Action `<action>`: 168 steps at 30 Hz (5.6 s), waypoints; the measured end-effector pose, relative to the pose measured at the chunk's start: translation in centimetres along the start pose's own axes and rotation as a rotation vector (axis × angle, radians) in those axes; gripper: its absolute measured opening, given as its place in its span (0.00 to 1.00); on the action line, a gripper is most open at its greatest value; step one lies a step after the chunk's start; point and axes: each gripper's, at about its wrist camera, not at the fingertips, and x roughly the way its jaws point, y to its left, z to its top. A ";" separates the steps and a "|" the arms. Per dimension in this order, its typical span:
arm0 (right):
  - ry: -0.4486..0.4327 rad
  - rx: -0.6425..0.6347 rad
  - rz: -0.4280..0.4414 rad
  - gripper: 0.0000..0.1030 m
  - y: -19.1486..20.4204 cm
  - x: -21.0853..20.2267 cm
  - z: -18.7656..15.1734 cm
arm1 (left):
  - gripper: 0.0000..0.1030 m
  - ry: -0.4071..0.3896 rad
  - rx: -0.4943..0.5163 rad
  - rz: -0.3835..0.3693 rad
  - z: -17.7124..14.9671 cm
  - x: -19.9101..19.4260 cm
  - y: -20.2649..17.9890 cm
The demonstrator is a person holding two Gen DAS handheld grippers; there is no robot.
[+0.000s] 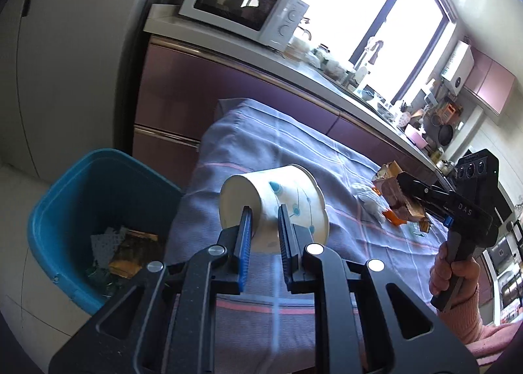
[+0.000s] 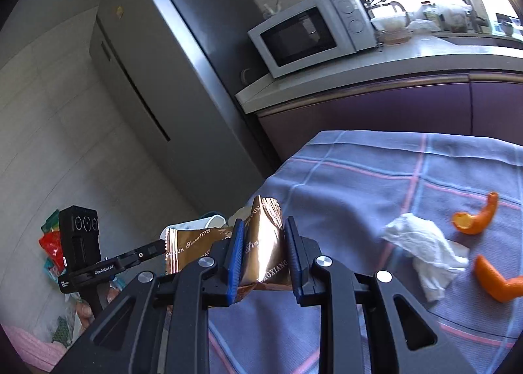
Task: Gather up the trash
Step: 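Carry the blue-dotted cup in the left tool while the right tool carries the gold wrapper to the bin, then open the left tool over the teal bin while the right tool releases the gold wrapper inside, then move both tools back to the table toward the tissue and orange peel, then grasp the white tissue with the left tool while the right tool grasps an orange peel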
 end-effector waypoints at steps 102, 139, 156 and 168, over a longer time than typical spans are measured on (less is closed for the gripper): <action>0.334 -0.153 0.081 0.47 10.5 21.7 -1.6 | 0.36 -0.005 -0.208 0.270 -2.8 -1.3 12.2; -0.042 0.111 -0.314 0.68 -7.2 -6.3 -5.6 | 0.58 0.139 0.271 -0.114 -1.1 10.9 -12.1; -0.073 0.269 -0.470 0.68 -15.2 -9.7 -6.2 | 0.67 0.234 0.270 -0.150 2.3 20.8 -20.0; -0.036 0.300 -0.442 0.62 -16.3 -8.6 -5.9 | 0.59 0.338 0.352 -0.142 0.6 25.6 -22.8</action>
